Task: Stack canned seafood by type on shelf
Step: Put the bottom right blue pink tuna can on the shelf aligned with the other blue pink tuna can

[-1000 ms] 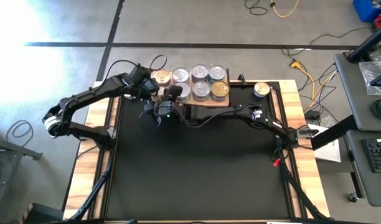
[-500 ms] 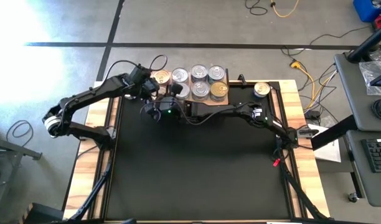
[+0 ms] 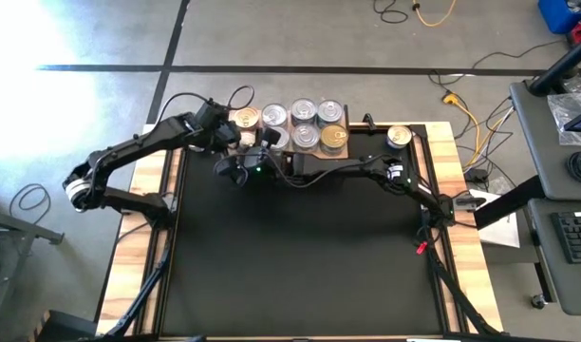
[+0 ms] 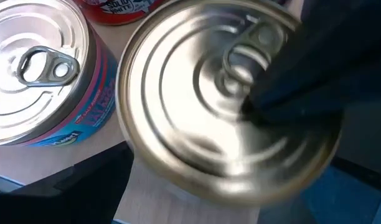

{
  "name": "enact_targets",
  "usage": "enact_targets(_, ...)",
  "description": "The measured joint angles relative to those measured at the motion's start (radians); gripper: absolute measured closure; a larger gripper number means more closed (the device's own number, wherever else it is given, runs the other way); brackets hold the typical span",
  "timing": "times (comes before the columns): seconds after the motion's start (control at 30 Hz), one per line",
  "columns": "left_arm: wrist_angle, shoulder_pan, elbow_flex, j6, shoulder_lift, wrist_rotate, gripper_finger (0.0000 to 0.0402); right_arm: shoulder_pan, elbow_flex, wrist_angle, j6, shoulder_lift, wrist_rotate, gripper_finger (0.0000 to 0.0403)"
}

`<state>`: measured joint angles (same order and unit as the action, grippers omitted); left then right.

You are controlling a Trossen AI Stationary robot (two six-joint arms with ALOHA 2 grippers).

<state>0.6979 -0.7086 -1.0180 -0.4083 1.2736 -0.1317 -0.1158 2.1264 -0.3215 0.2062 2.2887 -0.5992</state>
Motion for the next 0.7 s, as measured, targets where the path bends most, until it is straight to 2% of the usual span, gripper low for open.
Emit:
enact_targets(0.47, 0.066, -0.001, 0.003, -0.027, -0.124, 0.027, 0.0002, -0.003, -0.004, 0.033, -0.023, 0.002, 0.003, 0.039)
enact_targets(0.7, 0.088, 0.02, -0.019, 0.093, -0.281, 0.009, 0.0005, -0.02, -0.006, 0.119, -0.014, 0.006, 0.066, 0.039)
